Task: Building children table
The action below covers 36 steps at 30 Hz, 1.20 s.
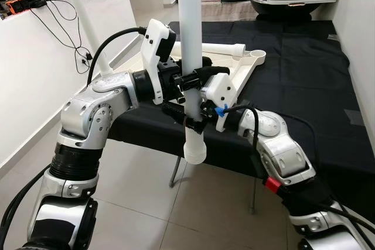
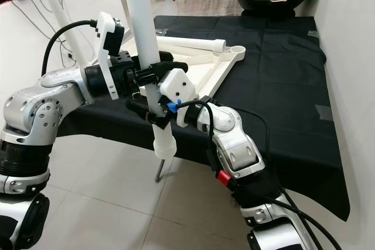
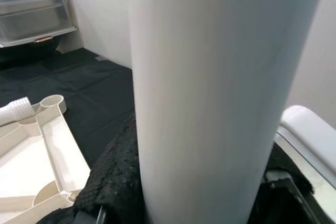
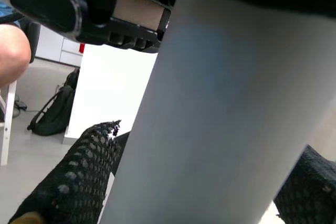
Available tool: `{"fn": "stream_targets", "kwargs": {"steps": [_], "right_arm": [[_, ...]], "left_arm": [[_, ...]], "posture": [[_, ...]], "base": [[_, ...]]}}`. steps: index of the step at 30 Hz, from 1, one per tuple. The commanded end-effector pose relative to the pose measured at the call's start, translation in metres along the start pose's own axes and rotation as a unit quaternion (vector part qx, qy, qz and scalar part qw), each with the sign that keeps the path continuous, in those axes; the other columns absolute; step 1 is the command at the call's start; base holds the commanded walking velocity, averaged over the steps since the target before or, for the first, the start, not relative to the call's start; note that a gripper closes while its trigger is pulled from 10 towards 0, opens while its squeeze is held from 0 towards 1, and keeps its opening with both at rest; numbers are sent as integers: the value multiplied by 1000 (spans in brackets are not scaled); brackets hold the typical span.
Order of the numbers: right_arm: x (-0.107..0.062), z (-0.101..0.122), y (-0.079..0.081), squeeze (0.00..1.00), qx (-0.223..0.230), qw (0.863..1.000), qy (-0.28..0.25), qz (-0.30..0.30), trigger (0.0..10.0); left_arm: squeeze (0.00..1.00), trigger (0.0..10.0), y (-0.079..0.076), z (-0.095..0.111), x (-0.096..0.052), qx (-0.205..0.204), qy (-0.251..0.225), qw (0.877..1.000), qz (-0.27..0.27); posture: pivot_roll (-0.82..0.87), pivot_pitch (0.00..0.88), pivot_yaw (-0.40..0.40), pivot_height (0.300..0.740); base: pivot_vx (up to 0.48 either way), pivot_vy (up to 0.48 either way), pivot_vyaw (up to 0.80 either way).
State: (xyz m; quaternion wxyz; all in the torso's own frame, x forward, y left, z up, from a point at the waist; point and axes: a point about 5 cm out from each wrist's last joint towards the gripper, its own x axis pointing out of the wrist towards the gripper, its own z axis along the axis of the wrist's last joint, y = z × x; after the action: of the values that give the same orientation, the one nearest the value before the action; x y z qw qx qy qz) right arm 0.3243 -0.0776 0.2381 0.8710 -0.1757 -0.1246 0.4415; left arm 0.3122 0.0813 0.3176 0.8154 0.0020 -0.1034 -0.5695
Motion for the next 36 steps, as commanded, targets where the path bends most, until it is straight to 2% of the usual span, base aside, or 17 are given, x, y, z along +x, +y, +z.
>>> {"fn": "stream_targets", "kwargs": {"steps": [1,3,5,6,7,8,9,10,11,12,17,25,30,31,34,35,36], "right_arm": [[4,-32,17,0,105,993,61,6,10000],[3,-27,15,0,128,991,36,0,10000],[3,-27,15,0,128,991,36,0,10000],[0,-19,10,0,167,986,-5,-9,10000],[0,-19,10,0,167,986,-5,-9,10000],[-9,-6,7,0,212,975,-72,5,10000],[-9,-6,7,0,212,975,-72,5,10000],[-20,2,7,0,235,964,-119,29,10000],[-20,2,7,0,235,964,-119,29,10000],[-28,6,8,0,239,959,-144,51,10000],[-43,-4,16,0,216,965,-126,84,10000],[-48,-18,21,0,217,969,-88,76,10000],[-41,-27,31,0,185,978,-41,82,10000],[-37,-28,33,0,163,983,-33,77,10000],[-34,-28,33,0,148,986,-29,74,10000],[-24,-23,35,0,129,989,-36,69,10000],[-24,-23,35,0,129,989,-36,69,10000]], "left_arm": [[0,0,-39,20,22,57,-22,987,-149],[0,0,-39,20,22,60,-20,987,-146],[0,0,-39,20,22,60,-20,987,-146],[0,0,-37,19,20,65,-17,988,-140],[0,0,-37,19,20,65,-17,988,-140],[0,0,-33,20,16,73,-15,989,-125],[0,0,-33,20,16,73,-15,989,-125],[0,0,-29,21,12,81,-15,990,-111],[0,0,-29,21,12,81,-15,990,-111],[0,0,-26,23,8,87,-15,991,-99],[0,0,-16,33,-2,103,-20,992,-69],[0,0,-8,45,-9,121,-32,991,-49],[0,0,-9,48,-7,123,-41,990,-51],[0,0,-10,48,-5,122,-45,990,-54],[0,0,-11,48,-4,121,-47,990,-56],[0,0,-13,47,0,114,-53,990,-59],[0,0,-13,47,0,114,-53,990,-59]], "posture": [[2,59,95,740],[2,59,95,740],[2,59,95,740],[-1,59,95,740],[-1,59,95,740],[-4,57,95,740],[-4,57,95,740],[-3,56,94,740],[-3,56,94,740],[-2,56,94,740],[2,57,92,740],[0,56,93,740],[-1,56,92,740],[-2,56,93,740],[-2,56,93,740],[0,57,97,740],[0,57,97,740]], "base": [[0,0,0],[0,0,0],[0,0,0],[0,0,0],[0,0,0],[0,0,0],[0,0,0],[0,0,0],[0,0,0],[0,0,0],[0,0,0],[0,0,0],[0,0,0],[0,0,0],[0,0,0],[0,0,0],[0,0,0]]}}
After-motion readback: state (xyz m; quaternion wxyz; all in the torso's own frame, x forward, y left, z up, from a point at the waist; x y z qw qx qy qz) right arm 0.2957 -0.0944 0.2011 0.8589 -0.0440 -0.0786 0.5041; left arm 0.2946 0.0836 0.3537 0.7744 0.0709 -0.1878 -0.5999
